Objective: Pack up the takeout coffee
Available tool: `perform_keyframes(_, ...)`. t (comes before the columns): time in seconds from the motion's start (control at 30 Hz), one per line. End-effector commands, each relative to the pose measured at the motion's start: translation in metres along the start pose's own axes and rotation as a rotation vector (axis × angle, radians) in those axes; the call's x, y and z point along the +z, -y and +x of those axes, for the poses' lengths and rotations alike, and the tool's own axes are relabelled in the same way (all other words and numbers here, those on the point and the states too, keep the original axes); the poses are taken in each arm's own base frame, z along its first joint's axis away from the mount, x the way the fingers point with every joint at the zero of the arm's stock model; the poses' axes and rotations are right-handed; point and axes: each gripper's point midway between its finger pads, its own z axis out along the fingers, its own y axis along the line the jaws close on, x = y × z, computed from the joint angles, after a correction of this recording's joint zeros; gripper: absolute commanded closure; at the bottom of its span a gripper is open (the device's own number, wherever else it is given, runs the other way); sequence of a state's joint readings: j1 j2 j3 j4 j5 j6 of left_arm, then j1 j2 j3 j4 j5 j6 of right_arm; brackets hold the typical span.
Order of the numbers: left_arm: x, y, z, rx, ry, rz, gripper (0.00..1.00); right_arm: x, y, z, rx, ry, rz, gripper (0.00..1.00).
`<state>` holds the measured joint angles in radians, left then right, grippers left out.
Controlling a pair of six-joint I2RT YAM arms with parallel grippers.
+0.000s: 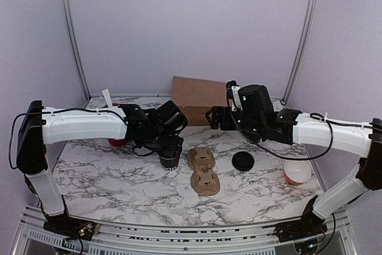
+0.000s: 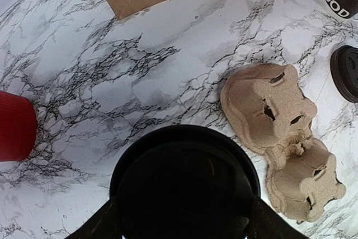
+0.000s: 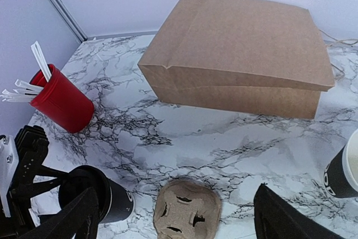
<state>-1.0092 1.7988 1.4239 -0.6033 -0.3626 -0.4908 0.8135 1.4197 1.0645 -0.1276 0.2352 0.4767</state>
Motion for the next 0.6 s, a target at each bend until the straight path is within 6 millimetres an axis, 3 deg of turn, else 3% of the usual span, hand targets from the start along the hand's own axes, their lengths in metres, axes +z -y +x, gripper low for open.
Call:
perform_keyframes(0.0,-0.017,-0.007,-0.005,-0.008,0.026,-0.016,0.36,-0.011,0.002,-0.022,0.000,0.073,0.006,0.07)
perform_keyframes(0.17,-0.033,-0.016,0.002,-0.046,0.037,0.002,0.36,-0.009,0.001,-0.025,-0.012,0.082,0.010,0.07)
perform_keyframes(0.3,-0.046,-0.035,0.019,-0.097,0.041,-0.008,0.36,-0.004,-0.001,-0.028,-0.031,0.085,0.012,0.07)
perform_keyframes(0.57,-0.068,-0.096,0.066,-0.248,0.035,-0.091,0.37,0.011,-0.011,-0.032,-0.064,0.076,-0.006,0.07)
